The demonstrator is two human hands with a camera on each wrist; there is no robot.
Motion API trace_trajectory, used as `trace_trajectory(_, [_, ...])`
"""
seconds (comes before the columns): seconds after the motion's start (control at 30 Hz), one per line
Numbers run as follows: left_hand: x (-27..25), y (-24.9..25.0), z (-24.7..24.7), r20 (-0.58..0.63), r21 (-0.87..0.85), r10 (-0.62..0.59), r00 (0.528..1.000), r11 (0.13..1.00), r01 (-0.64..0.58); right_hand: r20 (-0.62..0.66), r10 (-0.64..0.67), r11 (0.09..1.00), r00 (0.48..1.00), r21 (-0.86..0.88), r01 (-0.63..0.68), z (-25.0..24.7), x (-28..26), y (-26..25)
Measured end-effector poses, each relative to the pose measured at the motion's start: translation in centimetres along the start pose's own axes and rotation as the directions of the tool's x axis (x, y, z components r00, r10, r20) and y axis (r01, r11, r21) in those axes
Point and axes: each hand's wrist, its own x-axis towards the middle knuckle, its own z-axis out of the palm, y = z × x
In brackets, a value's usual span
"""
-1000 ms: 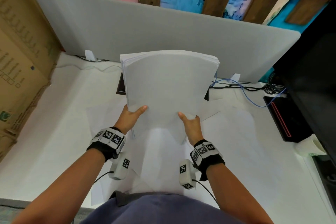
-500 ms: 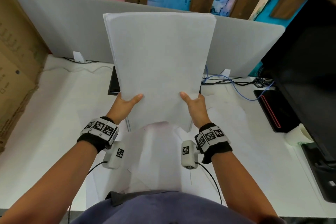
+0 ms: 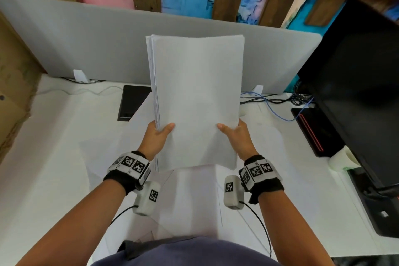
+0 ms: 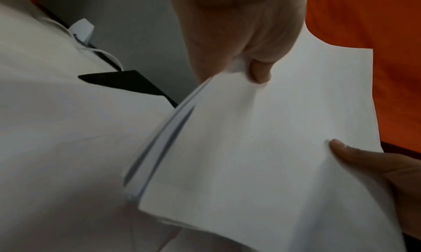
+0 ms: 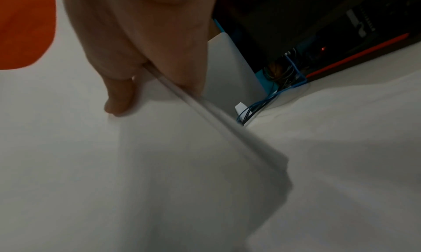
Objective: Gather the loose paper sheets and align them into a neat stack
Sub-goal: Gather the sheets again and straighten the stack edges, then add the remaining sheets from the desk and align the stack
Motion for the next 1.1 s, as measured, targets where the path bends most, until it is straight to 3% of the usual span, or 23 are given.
trace_trajectory(0.17, [-0.2, -0.8, -0.8, 0.007, 0.077, -0.015, 1.0, 0.997, 0.015, 0.173, 0.033, 0.995, 0.984, -0.099, -0.016, -1.9, 0.5, 1.7])
trace_trajectory(0.23, [-0.3, -1.1, -1.3, 0.007, 0.101, -0.026, 1.0, 0.995, 0.025, 0.142, 0.094, 0.986, 0.985, -0.149, -0.073, -3.4, 1.0, 3.1])
trace_trajectory(0.3, [-0.4, -1.9, -1.8, 0.017, 0.116, -0.055, 0.998, 0.992, 0.052, 0.021, 0.141, 0.944, 0.99, -0.304, -0.128, -5.7, 1.5, 5.4])
trace_trajectory(0.4, [-0.4, -3.0, -2.7, 0.021, 0.118, -0.098, 0.995, 0.988, 0.095, -0.158, 0.25, 0.767, 0.955, -0.57, -0.295, -9.6, 2.0, 8.5])
trace_trajectory(0.53, [-0.5, -3.6, -3.5, 0.006, 0.073, -0.117, 0.993, 0.991, 0.116, -0.279, 0.422, 0.426, 0.863, -0.779, -0.46, -13.6, 1.0, 11.7])
trace_trajectory(0.67, [-0.4, -4.0, -3.9, -0.036, 0.033, -0.138, 0.99, 0.99, 0.139, -0.376, 0.41, 0.278, 0.831, -0.816, -0.506, -14.4, 0.6, 12.9])
trace_trajectory(0.8, [-0.3, -4.2, -3.9, -0.049, 0.023, -0.144, 0.988, 0.989, 0.146, -0.322, 0.466, 0.391, 0.824, -0.76, -0.518, -15.4, 1.5, 13.3])
trace_trajectory(0.9, [-0.4, -4.2, -3.9, -0.031, 0.018, -0.141, 0.99, 0.99, 0.141, -0.254, 0.49, 0.369, 0.834, -0.807, -0.462, -16.3, 2.1, 12.9])
trace_trajectory(1.0, [-0.3, -4.0, -3.9, -0.028, 0.019, -0.139, 0.99, 0.99, 0.139, -0.185, 0.47, 0.451, 0.863, -0.791, -0.414, -16.6, 2.2, 12.8])
trace_trajectory(1.1, [-0.3, -4.2, -3.7, -0.027, 0.009, -0.143, 0.989, 0.99, 0.143, -0.271, 0.389, 0.57, 0.88, -0.68, -0.461, -17.0, 2.2, 12.8])
